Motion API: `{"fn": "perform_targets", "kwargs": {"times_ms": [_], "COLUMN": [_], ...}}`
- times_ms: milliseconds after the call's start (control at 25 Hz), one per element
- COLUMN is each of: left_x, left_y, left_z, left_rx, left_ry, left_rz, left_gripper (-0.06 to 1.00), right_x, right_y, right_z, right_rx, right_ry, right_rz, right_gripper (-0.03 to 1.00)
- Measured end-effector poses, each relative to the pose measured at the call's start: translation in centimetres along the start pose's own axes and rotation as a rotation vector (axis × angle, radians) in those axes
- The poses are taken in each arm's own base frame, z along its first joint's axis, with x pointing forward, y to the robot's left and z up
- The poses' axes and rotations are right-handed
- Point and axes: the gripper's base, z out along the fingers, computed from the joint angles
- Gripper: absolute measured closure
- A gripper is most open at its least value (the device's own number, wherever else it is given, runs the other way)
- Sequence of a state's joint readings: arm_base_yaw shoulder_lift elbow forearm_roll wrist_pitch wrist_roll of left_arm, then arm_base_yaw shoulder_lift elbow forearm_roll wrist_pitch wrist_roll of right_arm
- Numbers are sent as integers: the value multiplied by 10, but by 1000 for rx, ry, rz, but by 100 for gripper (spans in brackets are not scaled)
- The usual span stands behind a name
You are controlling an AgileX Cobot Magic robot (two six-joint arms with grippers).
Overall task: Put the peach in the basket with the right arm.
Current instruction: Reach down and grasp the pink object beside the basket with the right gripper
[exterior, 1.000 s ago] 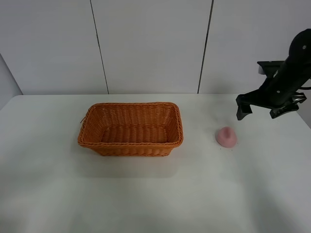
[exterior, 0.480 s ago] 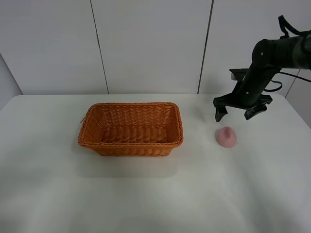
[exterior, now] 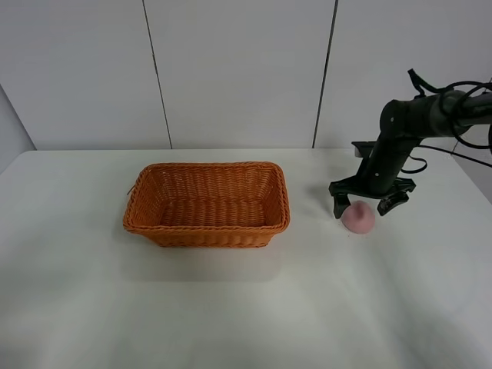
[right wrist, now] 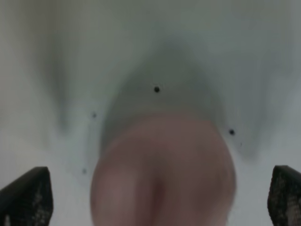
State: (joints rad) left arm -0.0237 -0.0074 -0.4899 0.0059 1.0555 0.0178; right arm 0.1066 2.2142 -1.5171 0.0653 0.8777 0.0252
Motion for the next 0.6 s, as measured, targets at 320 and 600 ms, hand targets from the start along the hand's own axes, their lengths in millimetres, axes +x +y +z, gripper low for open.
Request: {"fn": "perform_targets", "kwargs": {"times_ms": [320,600], "left_x": [0,0], "left_y": [0,0], "left_z": [0,0], "left_rx": [0,-1], "left_ry": [0,0], "left_rz": [0,0], "left_gripper": [-5,-5], "right_x": [0,-4], "right_y": [-1,0], "right_z": [9,-8], "right_rx": [6,0], "right_ry": [10,13], "right_rz": [-3,0], "right_gripper": [60,96]}}
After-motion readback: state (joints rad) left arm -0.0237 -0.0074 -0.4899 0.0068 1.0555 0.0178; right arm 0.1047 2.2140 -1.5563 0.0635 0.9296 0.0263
